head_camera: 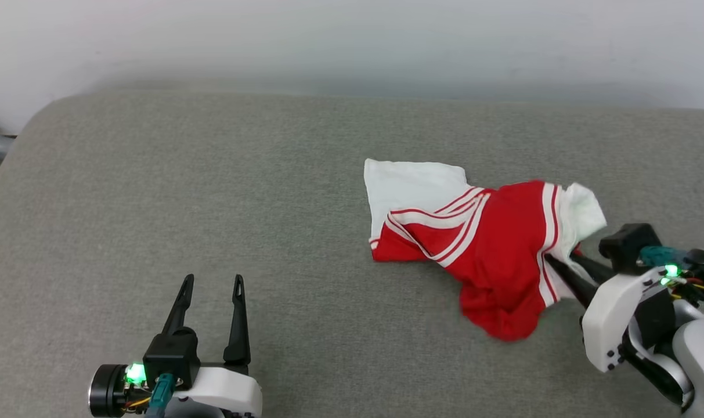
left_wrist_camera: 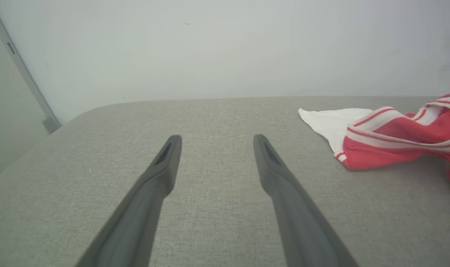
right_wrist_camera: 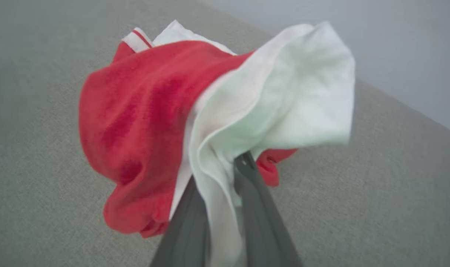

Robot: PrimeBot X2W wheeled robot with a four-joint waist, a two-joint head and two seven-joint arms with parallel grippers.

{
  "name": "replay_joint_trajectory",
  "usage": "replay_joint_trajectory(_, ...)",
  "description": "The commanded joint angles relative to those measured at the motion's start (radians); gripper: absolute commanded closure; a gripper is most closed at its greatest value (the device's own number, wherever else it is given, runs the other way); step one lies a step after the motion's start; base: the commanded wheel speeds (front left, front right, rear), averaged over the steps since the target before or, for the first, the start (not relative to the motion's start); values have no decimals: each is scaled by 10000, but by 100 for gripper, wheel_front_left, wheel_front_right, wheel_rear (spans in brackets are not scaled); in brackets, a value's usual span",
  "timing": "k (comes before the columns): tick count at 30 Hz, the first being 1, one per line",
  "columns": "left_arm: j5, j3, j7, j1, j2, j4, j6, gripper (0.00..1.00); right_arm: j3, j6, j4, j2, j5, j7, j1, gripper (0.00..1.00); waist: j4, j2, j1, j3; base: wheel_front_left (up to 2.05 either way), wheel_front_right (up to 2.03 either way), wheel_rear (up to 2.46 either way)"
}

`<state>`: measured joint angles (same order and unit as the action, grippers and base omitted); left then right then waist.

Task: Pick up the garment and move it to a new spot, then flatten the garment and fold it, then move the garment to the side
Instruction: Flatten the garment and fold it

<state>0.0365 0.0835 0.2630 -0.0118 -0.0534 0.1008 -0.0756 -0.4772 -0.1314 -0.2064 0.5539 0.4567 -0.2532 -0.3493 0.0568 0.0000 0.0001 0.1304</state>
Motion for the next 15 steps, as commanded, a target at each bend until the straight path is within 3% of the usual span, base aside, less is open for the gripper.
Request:
replay_joint_trajectory(1, -87, -63, 26, 91, -5, -22, 54, 0, 509, 14, 426, -226, 103, 385, 216, 100, -277, 0, -1, -145, 0, 0, 0)
replay_joint_trajectory(9, -145, -84, 26, 144, -4, -17, 163, 0, 2322, 14, 1017, -1089, 577, 1339, 870, 100, -608, 0, -1, -138, 0, 0, 0)
replay_joint_trajectory(10, -144, -98, 26, 181, -5, 1, 187, 0, 3246, 12, 766, -1448, 911, 1630, 1177, 100, -684, 0, -1, -121, 0, 0, 0)
replay_joint_trajectory(15, -160, -109, 26, 213, -2, 6, 214, 0, 4665, 11, -101, -1766, 1016, 2085, 1674, 100, -735, 0, -1, -54, 0, 0, 0)
